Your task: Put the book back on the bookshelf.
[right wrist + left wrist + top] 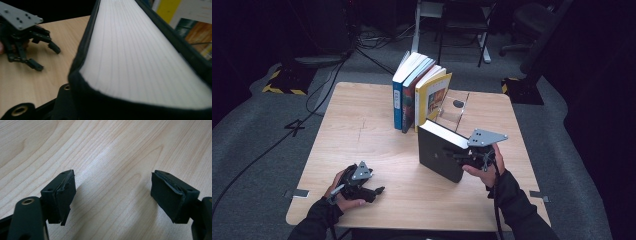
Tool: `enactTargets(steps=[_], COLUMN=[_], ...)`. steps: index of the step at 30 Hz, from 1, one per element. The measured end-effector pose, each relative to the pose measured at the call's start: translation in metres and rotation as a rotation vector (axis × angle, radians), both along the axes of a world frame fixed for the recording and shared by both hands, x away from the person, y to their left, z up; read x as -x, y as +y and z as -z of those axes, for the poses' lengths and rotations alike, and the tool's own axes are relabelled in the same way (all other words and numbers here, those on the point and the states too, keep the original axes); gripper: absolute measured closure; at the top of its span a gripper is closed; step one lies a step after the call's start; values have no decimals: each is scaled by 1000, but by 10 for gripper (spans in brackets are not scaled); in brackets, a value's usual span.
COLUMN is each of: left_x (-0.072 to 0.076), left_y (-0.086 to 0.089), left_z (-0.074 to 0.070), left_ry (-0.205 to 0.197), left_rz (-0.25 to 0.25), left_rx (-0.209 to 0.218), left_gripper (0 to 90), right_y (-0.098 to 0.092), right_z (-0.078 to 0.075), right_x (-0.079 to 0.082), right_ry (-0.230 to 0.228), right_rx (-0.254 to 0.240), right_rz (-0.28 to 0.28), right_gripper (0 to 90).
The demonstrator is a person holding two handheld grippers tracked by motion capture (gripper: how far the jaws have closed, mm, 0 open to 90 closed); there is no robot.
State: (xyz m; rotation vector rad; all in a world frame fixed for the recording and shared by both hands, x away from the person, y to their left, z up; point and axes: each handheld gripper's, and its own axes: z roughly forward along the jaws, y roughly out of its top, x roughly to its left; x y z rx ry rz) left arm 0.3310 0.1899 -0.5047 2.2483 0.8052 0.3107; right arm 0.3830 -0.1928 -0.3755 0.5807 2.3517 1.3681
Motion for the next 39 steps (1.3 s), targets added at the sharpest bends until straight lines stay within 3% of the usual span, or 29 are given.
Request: enactTargets(steps=[5,13,21,33,39], left_x=[0,0,0,-1,-1], left_y=[0,0,-1,-2,-2], left_z=[0,0,0,0,0], left_ry=[1,1,1,2,4], left_rz=[-1,-3,-4,1,-1], left_rx=[1,-1,0,-2,0], left_gripper=[206,205,205,202,201], right_y=[-11,-16,-24,-40,-49], right_z=[-3,-6,-5,-8,-9], right_x=[-14,-31,-43,-53,-59], right_ry=[-23,-63,-72,-81,-81], right_rx=[3,0,-22,-40,-46], right_rz=[79,161,261,370,399], right_gripper=[534,534,533,530,530])
